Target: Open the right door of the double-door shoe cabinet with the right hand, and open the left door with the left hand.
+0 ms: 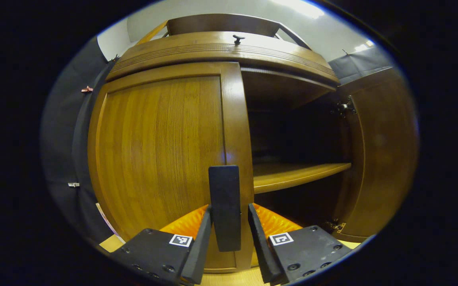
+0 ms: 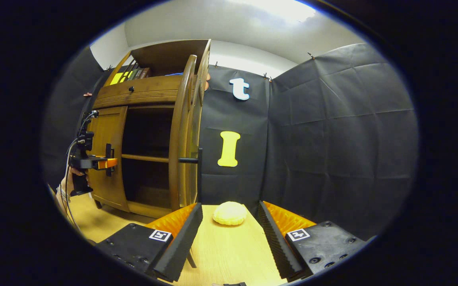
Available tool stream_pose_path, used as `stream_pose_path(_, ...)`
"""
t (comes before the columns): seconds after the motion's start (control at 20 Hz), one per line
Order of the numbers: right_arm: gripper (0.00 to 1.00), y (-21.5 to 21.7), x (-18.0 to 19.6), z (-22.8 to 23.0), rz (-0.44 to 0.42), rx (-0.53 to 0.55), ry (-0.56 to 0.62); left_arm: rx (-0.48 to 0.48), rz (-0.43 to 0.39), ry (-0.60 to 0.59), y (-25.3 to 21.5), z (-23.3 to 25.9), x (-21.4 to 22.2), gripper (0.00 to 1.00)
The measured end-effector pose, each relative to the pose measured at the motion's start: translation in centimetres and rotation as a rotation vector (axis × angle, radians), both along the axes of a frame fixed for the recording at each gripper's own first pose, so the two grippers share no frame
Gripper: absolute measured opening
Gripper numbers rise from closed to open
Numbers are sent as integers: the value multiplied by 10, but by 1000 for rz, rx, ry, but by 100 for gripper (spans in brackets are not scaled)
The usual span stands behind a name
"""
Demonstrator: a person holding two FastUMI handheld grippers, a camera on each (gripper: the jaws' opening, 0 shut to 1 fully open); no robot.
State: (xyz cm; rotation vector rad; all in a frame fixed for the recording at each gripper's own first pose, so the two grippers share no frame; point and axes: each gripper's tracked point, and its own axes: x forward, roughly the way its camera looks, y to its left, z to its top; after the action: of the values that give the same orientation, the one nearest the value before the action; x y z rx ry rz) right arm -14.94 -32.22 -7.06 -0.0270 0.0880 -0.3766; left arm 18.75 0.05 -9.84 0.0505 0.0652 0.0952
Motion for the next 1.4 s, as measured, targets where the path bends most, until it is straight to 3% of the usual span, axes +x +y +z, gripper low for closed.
stream_pose_path(0.1,90,-8,0,-1,-23,-29,6,-18,-7,-7,-2,2,-1,53)
stream_pose_path(0.2,90,-14,-2,0,-44,-45,6,-20,-4,-11,0,2,2,39)
stream_pose_path(0.35,90,-19,-4,3,-61,-33,-4,-32,-11,-14,1,3,1,35)
stream_pose_path(0.5,90,-9,-9,5,-38,6,-9,-39,-22,-5,0,2,0,35)
stream_pose_path(0.75,89,4,-24,21,-46,-19,-32,-68,-55,16,-2,7,-8,35)
stream_pose_path(1.15,90,48,-30,38,52,-2,-78,-138,-143,54,-3,7,-56,34)
stream_pose_path(1.4,90,86,-24,40,157,41,-72,-161,-187,64,4,10,-96,34)
